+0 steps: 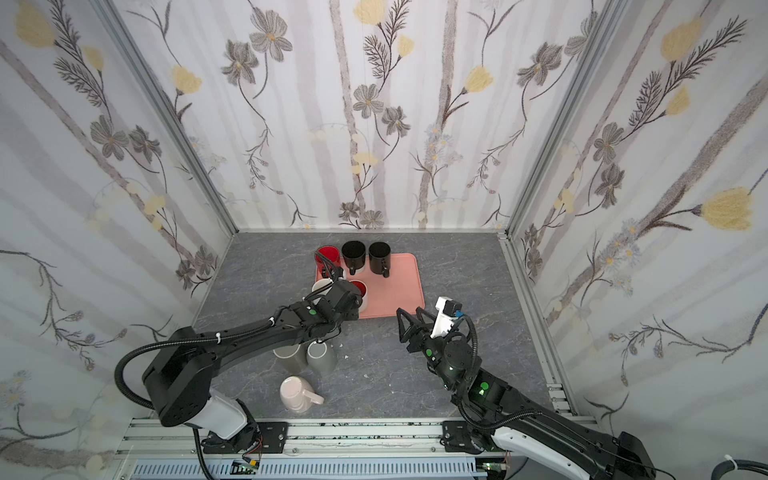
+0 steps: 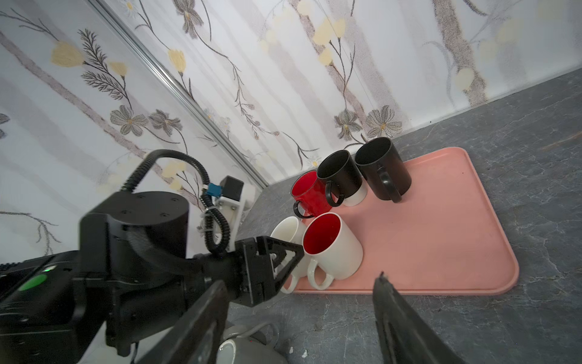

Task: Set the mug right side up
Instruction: 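Open the left gripper on the cream mug's handle, then move the right gripper down over the upside-down pale pink mug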

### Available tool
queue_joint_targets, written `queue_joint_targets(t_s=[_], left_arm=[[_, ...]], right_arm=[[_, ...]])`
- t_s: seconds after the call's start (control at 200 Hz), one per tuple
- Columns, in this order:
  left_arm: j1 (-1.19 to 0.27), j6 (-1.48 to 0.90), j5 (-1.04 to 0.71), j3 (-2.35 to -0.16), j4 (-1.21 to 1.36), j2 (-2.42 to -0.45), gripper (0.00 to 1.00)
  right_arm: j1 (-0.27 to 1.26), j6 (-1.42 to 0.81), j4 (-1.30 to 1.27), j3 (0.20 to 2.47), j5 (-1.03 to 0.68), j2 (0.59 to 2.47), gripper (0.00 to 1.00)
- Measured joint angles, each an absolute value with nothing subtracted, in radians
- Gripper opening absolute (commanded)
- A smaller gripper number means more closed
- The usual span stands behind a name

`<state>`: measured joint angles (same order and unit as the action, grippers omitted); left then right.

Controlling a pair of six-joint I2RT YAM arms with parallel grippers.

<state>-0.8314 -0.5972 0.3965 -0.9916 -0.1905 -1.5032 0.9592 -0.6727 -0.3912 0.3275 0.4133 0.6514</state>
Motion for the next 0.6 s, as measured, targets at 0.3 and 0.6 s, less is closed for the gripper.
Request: queue_joint_targets(t_s=[0.3, 0.6], left_arm=[[-0.830, -0.610, 0.366, -0.812, -0.081, -1.140, 1.00], [-0.822, -0.632, 0.380, -0.691, -0.058, -0.921, 1.00]], right_arm=[[0.966, -0.628, -0.451, 0.328, 0.199, 0.866, 0.74], [1.242, -0.412, -0.420, 0.554, -0.019, 1.281, 0.70]])
